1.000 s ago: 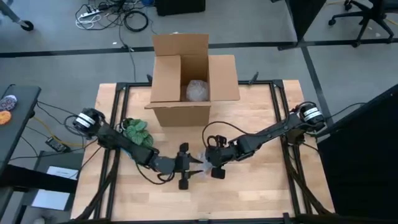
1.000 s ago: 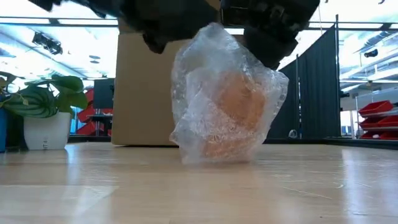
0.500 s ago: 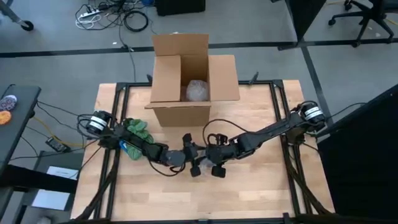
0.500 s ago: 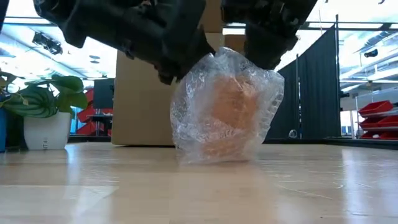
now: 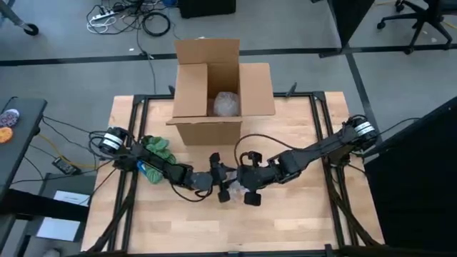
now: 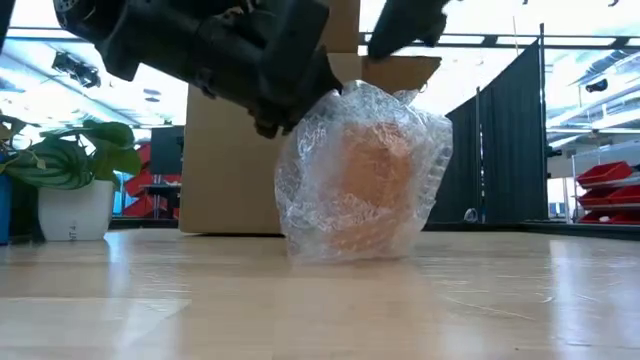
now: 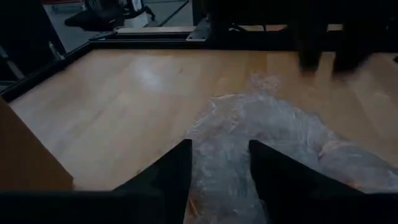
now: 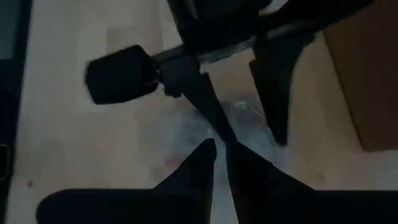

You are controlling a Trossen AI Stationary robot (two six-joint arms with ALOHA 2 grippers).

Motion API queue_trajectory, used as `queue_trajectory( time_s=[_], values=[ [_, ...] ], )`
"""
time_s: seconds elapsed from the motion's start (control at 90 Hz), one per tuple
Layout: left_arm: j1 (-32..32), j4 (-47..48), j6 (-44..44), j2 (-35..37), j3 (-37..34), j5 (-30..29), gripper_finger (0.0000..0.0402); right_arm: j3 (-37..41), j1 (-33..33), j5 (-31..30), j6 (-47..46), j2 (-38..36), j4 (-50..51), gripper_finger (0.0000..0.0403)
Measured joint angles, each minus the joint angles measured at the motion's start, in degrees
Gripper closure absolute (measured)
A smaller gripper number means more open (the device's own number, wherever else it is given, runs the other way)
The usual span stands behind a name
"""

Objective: Wrap mug
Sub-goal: Wrap the orange mug with the bubble wrap

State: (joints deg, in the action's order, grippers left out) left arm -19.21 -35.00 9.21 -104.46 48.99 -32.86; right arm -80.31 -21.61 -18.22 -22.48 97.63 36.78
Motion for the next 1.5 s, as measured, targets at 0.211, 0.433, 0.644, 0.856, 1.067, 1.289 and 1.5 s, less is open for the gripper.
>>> queue_trajectory(
  time_s=[0.211,0.433,0.644,0.856,1.067,1.289,1.5],
  values=[
    [0.1,-2.6,-2.8,0.0,-0.2,-0.5,0.0259,1.1,1.8,4.6,-0.4,6.3,-2.4,0.0383],
    [0.1,2.6,-10.4,7.3,-0.3,-7.0,0.0259,1.0,3.8,5.3,-0.6,11.7,-2.9,0.0383],
    [-0.9,17.0,-8.7,20.8,-0.2,-8.2,0.0259,1.1,4.5,5.8,-1.0,11.3,-1.6,0.0383],
    [-5.0,34.7,0.1,25.9,-0.2,-7.3,0.0259,1.1,4.5,6.0,-2.0,11.4,-0.9,0.0383],
    [-8.5,27.6,6.1,22.3,-5.2,-5.2,0.0259,1.2,6.2,6.6,-4.2,11.9,-0.8,0.0383],
    [-6.8,3.2,2.7,13.5,-10.3,-5.3,0.0259,1.3,8.1,11.3,-4.9,12.8,-1.5,0.0383],
    [-2.8,-4.7,-0.7,5.8,-8.8,-2.3,0.0259,-0.7,8.2,12.5,-6.3,10.7,-0.9,0.0383]
  ],
)
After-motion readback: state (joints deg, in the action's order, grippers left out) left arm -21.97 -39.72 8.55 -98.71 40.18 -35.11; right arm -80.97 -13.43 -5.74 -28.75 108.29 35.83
